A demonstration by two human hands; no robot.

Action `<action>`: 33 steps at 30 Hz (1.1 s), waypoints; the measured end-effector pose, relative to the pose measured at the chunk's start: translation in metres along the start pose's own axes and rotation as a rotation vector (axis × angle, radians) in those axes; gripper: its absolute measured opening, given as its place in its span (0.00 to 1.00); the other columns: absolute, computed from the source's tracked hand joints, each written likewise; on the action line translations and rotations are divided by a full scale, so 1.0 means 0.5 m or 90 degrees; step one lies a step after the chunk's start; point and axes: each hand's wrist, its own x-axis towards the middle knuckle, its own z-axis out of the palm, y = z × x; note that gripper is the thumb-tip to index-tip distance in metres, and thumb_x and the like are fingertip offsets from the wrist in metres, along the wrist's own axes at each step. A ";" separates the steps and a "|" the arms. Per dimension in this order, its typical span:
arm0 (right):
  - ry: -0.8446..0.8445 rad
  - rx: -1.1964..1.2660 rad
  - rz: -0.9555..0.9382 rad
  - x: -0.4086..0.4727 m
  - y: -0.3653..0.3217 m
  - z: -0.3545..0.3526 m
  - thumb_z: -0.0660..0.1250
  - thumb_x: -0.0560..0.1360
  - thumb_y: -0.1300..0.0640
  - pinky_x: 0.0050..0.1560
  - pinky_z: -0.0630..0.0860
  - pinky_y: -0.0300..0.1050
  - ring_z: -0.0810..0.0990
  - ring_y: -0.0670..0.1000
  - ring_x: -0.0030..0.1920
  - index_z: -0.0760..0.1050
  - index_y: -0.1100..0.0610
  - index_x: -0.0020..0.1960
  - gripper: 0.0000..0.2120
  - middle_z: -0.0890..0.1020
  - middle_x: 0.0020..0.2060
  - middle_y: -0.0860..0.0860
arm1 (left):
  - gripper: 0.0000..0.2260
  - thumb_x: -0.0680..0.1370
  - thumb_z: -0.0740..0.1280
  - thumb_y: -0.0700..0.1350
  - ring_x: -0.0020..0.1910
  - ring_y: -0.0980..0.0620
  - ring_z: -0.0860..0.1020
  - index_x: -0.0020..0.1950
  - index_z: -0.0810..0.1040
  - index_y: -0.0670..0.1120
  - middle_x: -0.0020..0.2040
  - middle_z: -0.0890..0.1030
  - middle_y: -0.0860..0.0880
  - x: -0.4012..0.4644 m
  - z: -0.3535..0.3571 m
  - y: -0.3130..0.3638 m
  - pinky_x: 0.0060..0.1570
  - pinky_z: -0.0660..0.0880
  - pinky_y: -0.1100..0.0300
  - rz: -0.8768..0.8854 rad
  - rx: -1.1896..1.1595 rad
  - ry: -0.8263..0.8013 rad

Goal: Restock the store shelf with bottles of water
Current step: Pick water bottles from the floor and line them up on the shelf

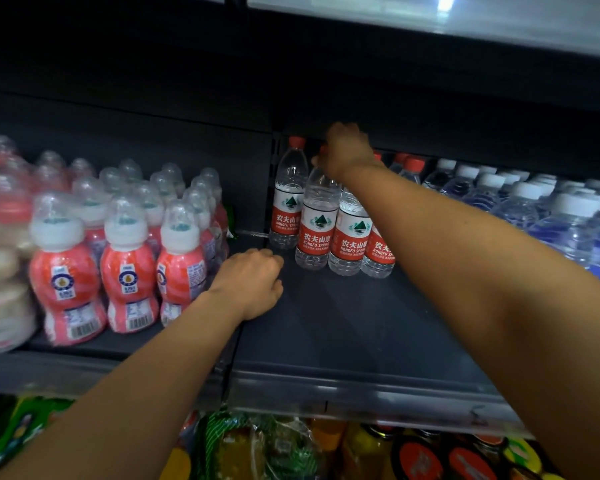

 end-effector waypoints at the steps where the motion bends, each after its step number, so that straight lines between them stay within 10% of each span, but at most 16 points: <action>1: -0.002 -0.002 -0.001 -0.004 0.002 -0.002 0.68 0.76 0.54 0.62 0.70 0.50 0.71 0.61 0.65 0.68 0.62 0.67 0.23 0.71 0.65 0.61 | 0.16 0.79 0.59 0.50 0.61 0.46 0.73 0.64 0.73 0.45 0.61 0.75 0.47 -0.002 -0.003 0.002 0.54 0.72 0.52 0.001 0.002 0.002; 9: -0.009 -0.057 -0.076 -0.103 0.005 -0.041 0.66 0.78 0.55 0.45 0.70 0.46 0.78 0.61 0.56 0.72 0.59 0.62 0.15 0.78 0.56 0.59 | 0.16 0.79 0.60 0.50 0.61 0.44 0.73 0.65 0.72 0.44 0.62 0.74 0.46 -0.046 -0.067 0.028 0.54 0.73 0.51 -0.005 0.016 0.016; 24: -0.153 0.018 -0.168 -0.660 -0.027 -0.135 0.60 0.80 0.50 0.57 0.70 0.52 0.70 0.60 0.63 0.65 0.58 0.68 0.20 0.73 0.63 0.57 | 0.15 0.79 0.61 0.47 0.61 0.42 0.73 0.63 0.72 0.43 0.60 0.74 0.43 -0.397 -0.212 0.186 0.51 0.71 0.52 0.017 0.039 0.024; 33: -0.235 0.084 -0.113 -1.004 -0.010 -0.039 0.58 0.80 0.51 0.52 0.70 0.52 0.72 0.59 0.59 0.69 0.58 0.63 0.16 0.75 0.57 0.57 | 0.13 0.77 0.60 0.47 0.59 0.42 0.75 0.59 0.74 0.45 0.59 0.77 0.44 -0.638 -0.029 0.275 0.51 0.74 0.52 0.030 0.006 -0.095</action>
